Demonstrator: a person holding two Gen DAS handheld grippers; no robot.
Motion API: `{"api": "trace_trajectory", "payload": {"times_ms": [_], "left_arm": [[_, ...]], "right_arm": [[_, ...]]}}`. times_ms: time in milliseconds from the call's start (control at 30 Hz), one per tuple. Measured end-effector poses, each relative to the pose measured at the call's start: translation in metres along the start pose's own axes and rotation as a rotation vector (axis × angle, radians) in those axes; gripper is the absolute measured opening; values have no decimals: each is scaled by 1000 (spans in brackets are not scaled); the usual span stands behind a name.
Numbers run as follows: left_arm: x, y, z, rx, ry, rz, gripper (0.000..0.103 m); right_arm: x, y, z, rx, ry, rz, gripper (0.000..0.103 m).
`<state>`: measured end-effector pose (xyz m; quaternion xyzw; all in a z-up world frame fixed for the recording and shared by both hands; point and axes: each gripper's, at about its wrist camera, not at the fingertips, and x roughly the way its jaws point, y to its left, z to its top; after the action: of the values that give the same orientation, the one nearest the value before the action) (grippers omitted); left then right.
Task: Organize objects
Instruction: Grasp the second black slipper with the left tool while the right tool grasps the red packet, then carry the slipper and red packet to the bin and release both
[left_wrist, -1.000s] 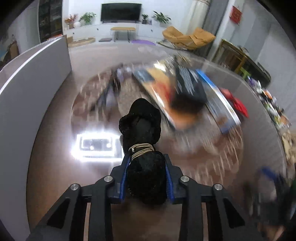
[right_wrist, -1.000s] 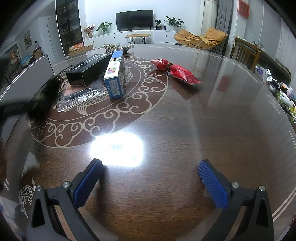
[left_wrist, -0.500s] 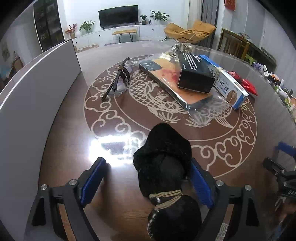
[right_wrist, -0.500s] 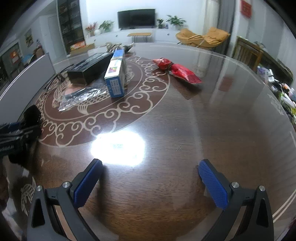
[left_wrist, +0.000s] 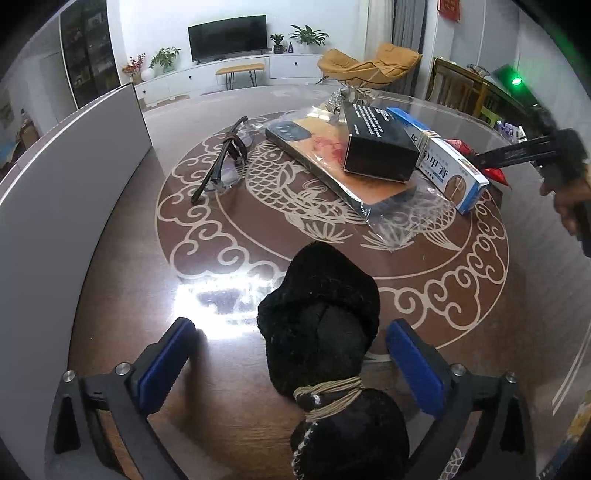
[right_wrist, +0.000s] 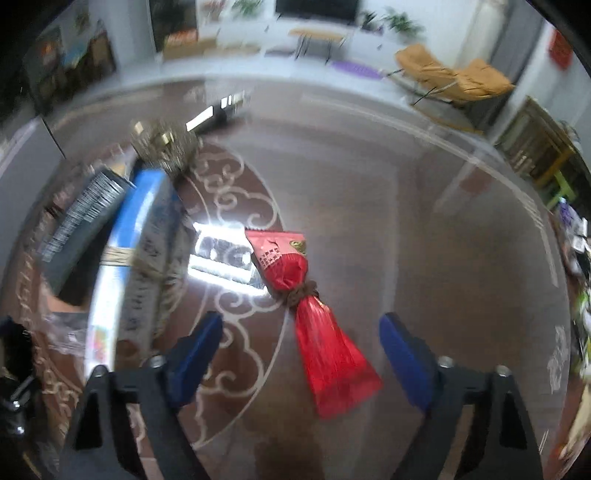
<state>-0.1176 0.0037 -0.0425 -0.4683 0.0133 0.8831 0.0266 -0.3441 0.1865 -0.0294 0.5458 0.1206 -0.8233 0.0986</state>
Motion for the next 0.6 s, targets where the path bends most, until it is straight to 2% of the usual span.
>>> {"api": "trace_trajectory", "payload": {"times_ms": [33, 133, 167, 200, 333, 600], "left_arm": [[0, 0, 0, 0, 0, -1, 103], [-1, 0, 0, 0, 0, 0, 103], [-1, 0, 0, 0, 0, 0, 103], [-1, 0, 0, 0, 0, 0, 103], [-1, 0, 0, 0, 0, -1, 103], [-1, 0, 1, 0, 0, -1, 103]], "right_arm": [[2, -2, 1, 30, -28, 40, 69], [2, -4, -3, 99, -58, 55, 40], [1, -4, -5, 108, -62, 51, 26], [0, -3, -9, 117, -66, 52, 22], [-12, 4, -37, 139, -86, 27, 22], [-62, 48, -151, 172, -175, 0, 22]]}}
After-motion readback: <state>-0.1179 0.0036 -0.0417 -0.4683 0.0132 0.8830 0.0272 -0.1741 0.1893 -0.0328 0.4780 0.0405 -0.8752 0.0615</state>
